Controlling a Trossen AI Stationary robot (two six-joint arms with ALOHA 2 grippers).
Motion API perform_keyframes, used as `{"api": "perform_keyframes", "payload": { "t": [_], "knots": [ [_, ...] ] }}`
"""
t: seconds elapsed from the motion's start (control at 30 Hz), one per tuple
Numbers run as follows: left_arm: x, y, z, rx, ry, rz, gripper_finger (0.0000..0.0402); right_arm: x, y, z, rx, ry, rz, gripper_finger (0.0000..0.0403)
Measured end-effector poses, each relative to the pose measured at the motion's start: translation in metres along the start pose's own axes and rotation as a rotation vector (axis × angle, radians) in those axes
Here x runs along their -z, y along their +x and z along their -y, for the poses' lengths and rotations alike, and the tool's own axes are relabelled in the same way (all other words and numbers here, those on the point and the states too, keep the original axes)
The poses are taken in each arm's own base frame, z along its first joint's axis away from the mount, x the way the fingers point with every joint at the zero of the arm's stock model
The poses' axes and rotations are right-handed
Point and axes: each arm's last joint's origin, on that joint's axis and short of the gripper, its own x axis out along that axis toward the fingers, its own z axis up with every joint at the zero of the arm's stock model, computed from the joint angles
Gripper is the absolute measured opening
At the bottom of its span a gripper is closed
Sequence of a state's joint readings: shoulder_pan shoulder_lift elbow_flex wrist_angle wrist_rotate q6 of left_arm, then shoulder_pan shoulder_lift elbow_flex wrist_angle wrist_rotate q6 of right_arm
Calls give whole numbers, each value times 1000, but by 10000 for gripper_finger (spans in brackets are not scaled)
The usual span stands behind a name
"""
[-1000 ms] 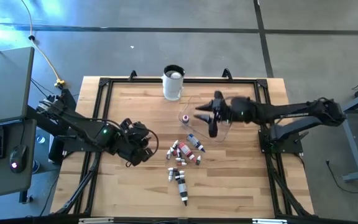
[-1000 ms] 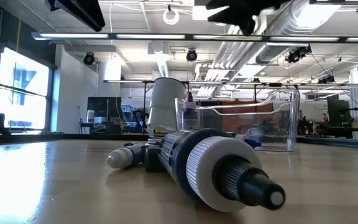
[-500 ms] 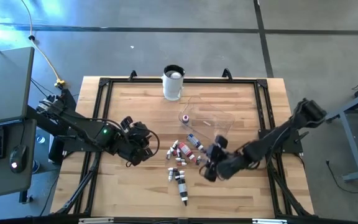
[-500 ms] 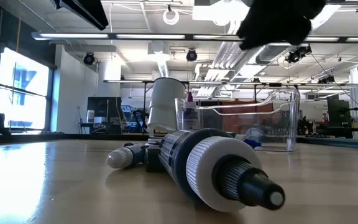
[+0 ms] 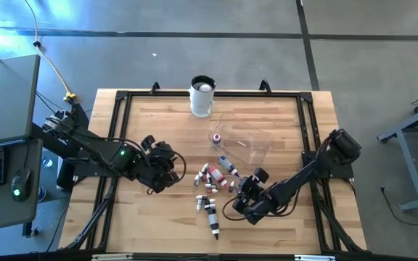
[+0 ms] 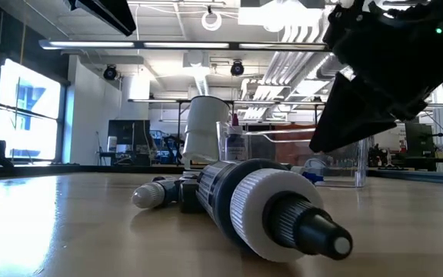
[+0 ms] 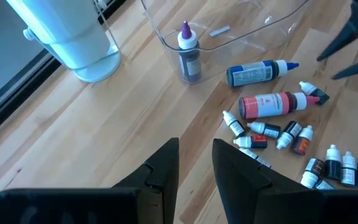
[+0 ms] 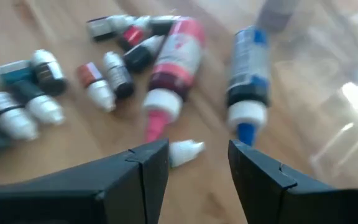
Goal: Pick & Place food coloring
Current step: Put the large blue food coloring bottle into the transparent container
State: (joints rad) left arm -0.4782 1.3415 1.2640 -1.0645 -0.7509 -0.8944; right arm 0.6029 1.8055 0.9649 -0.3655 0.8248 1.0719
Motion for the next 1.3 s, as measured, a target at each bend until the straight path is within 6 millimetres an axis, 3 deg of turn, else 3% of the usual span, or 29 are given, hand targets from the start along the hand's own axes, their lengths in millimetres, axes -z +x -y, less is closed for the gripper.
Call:
{"api": "perform_keyframes", "payload": {
  "t": [0.2, 0.6, 0.8, 1.13, 1.3],
  "knots": [
    [0, 0, 0, 0, 3, 1, 95, 2, 8, 8, 44, 15, -8, 158],
    [0, 0, 0, 0, 3, 0, 95, 31, 34, 41, 23, 127, 52, 158],
    [0, 0, 0, 0, 3, 0, 95, 22, 44, 42, -60, 119, 15, 158],
    [0, 0, 0, 5, 10, -7, 95, 12, 57, 52, -35, 116, -14, 157],
    [0, 0, 0, 4, 12, -8, 95, 12, 58, 53, -40, 115, -33, 119]
  ]
}}
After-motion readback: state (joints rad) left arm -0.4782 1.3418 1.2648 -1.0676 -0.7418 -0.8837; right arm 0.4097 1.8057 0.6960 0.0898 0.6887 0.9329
